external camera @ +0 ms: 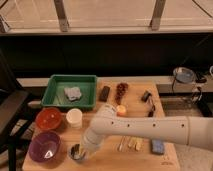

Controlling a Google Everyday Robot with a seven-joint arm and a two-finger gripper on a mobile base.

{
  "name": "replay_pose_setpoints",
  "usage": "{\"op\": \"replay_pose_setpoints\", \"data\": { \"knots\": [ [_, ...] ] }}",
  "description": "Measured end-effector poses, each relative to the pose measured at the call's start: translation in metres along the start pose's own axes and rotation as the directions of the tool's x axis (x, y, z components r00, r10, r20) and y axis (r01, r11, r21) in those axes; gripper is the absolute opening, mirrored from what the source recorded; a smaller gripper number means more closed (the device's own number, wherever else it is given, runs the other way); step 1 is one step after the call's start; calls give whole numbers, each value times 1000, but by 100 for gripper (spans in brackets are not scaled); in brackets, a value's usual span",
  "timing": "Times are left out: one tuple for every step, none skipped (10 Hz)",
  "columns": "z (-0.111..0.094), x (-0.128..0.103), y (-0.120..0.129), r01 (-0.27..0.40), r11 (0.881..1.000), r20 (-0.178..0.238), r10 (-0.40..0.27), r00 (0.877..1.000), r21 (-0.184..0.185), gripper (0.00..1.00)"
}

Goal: Stack cups on top of each other

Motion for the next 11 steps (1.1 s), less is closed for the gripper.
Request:
{"op": "replay_pose_setpoints", "data": {
  "knots": [
    [-6,0,-2,4,1000,-6,-4,1000,21,0],
    [-20,2,-6,9,999,-22,-8,1000,47,0],
    [-38,9,-10,6,997,-45,-3,999,71,0],
    [-50,20,-9,-9,996,-64,15,998,86,0],
    [-59,31,-10,-24,996,-81,31,996,88,0],
    [-72,48,-11,-44,995,-107,53,993,88,0],
    [-86,64,-12,-63,994,-134,74,988,84,0],
    [-102,83,-18,-75,995,-165,86,983,73,0],
    [-113,96,-21,-82,995,-188,92,978,59,0],
    [-131,113,-27,-92,995,-224,98,970,38,0],
    [-148,125,-34,-97,995,-255,99,962,19,0]
  ]
}}
